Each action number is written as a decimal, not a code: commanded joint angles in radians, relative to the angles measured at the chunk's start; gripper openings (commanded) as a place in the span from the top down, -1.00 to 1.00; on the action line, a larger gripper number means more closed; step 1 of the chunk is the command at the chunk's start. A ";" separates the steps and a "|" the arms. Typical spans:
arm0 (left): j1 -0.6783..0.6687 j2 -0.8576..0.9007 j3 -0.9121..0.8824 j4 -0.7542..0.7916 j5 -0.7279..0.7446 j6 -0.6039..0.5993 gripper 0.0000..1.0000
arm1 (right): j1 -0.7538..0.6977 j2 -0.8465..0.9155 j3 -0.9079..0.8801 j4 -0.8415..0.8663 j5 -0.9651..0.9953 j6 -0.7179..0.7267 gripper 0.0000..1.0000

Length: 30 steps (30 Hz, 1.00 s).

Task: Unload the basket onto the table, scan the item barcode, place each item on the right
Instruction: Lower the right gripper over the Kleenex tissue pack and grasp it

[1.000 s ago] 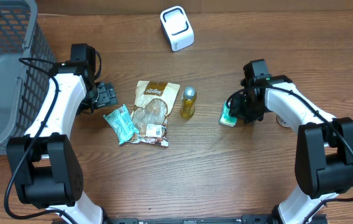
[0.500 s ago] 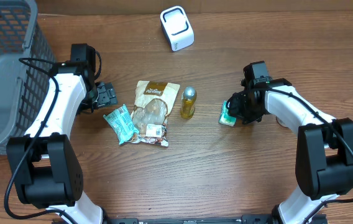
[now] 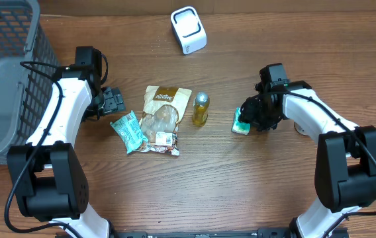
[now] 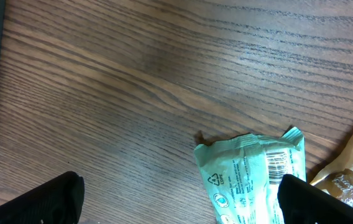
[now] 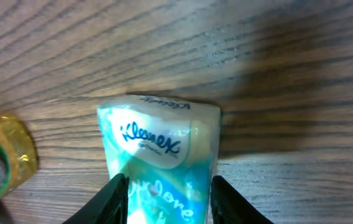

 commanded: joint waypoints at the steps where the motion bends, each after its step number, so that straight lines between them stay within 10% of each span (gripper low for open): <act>1: 0.010 -0.029 -0.003 -0.002 -0.006 0.015 -0.99 | -0.004 -0.014 0.043 -0.004 -0.012 -0.004 0.20; 30: 0.010 -0.029 -0.003 -0.002 -0.006 0.015 -0.99 | -0.044 -0.013 -0.046 0.047 -0.032 -0.007 0.36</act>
